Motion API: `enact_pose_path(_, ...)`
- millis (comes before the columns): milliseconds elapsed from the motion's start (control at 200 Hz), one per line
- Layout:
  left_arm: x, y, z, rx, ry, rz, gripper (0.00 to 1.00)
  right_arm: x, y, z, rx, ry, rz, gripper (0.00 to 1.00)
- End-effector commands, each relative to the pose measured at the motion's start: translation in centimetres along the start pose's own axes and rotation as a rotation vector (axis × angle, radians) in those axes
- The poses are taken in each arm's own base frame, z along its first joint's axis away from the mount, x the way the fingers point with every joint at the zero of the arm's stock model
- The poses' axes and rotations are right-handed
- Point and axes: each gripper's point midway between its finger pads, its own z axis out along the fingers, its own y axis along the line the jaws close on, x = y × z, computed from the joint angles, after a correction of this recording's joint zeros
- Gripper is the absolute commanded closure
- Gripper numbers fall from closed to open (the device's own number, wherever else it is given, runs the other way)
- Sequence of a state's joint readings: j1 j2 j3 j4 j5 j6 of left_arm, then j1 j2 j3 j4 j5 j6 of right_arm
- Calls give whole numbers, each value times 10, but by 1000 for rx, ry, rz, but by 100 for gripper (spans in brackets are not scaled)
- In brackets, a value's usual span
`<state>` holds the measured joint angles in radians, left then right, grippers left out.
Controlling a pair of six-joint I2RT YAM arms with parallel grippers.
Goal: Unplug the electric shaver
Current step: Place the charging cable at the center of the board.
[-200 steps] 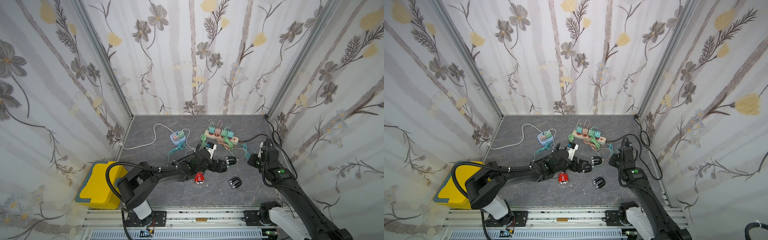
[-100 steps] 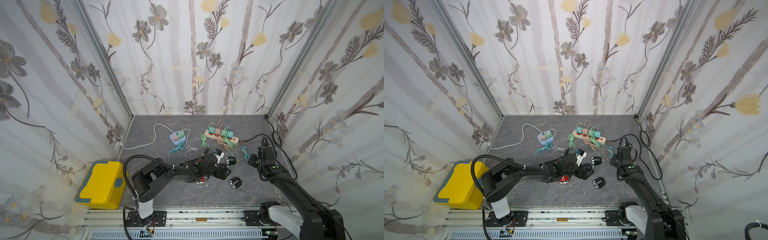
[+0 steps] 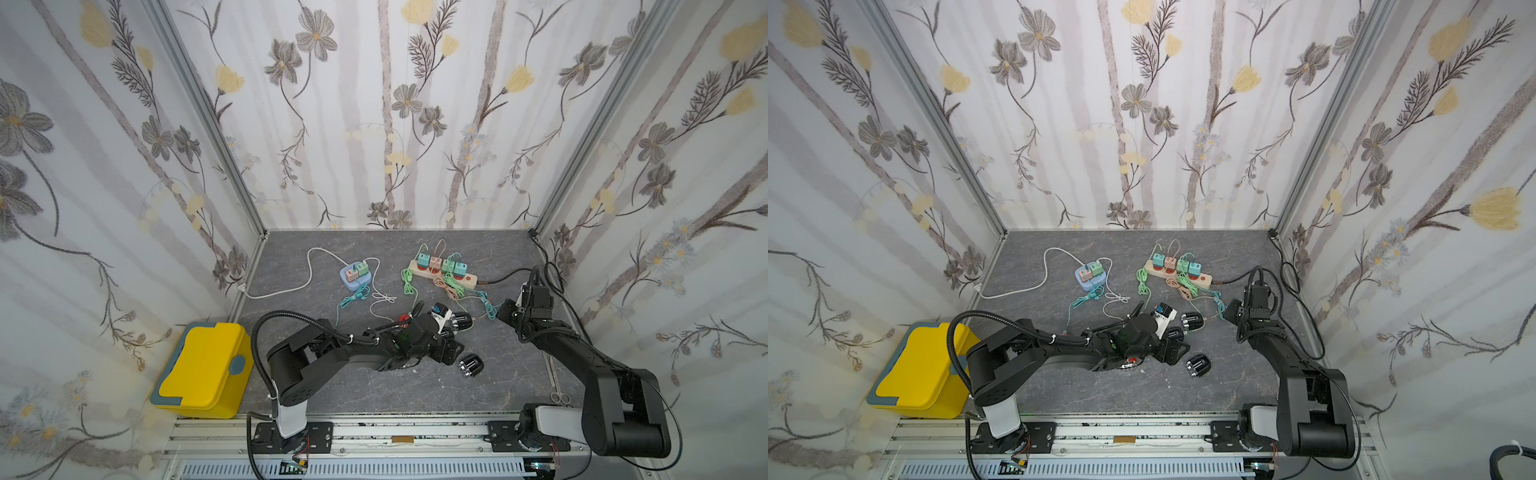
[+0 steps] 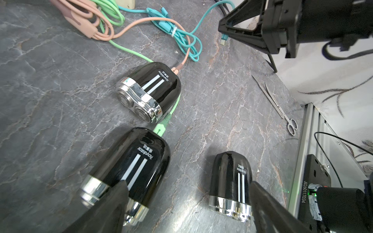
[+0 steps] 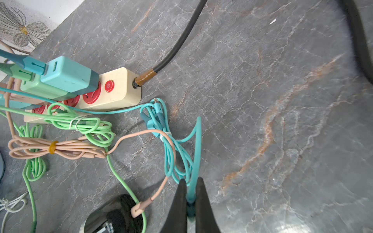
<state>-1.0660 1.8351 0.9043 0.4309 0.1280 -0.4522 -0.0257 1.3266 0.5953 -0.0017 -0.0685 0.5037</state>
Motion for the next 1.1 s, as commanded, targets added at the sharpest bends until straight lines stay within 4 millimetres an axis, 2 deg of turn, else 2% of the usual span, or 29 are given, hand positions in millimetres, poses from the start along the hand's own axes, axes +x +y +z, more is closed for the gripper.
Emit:
enact_pose_path(0, 35, 20, -2, -77, 128, -46, 9, -11, 18, 9, -107, -12, 2, 99)
enact_pose_path(160, 31, 20, -3, -85, 113, -55, 9, 2, 16, 25, -133, 49, 15, 100)
enact_pose_path(310, 29, 20, -1, -86, 108, -65, 10, 16, 2, 38, -96, 92, 40, 100)
enact_pose_path(460, 30, 20, -2, -85, 114, -69, 10, 18, -7, 48, -77, 98, 79, 100)
enact_pose_path(540, 31, 20, -2, -87, 115, -70, 10, 14, -1, 51, -117, 88, 88, 100)
enact_pose_path(570, 31, 20, -3, -88, 115, -71, 10, 21, -1, 57, -129, 112, 95, 100)
enact_pose_path(659, 29, 22, -5, -91, 112, -81, 10, 22, 9, 59, -188, 126, 99, 100)
enact_pose_path(804, 11, 24, -18, -74, 56, -132, 10, 20, 0, 53, -138, 99, 114, 98)
enact_pose_path(839, 4, 26, -22, -68, 35, -147, 10, 14, -2, 46, -120, 69, 112, 94)
enact_pose_path(904, -8, 27, -30, -51, 0, -168, 9, 12, -6, 38, -89, 47, 108, 74)
enact_pose_path(939, -15, 27, -35, -47, -18, -172, 8, 10, -8, 33, -77, 34, 105, 66)
enact_pose_path(1019, -29, 27, -45, -43, -59, -176, 8, 4, -13, 21, -39, -6, 93, 57)
enact_pose_path(1099, -41, 29, -56, -37, -97, -187, 8, -4, -14, 6, -27, -49, 74, 52)
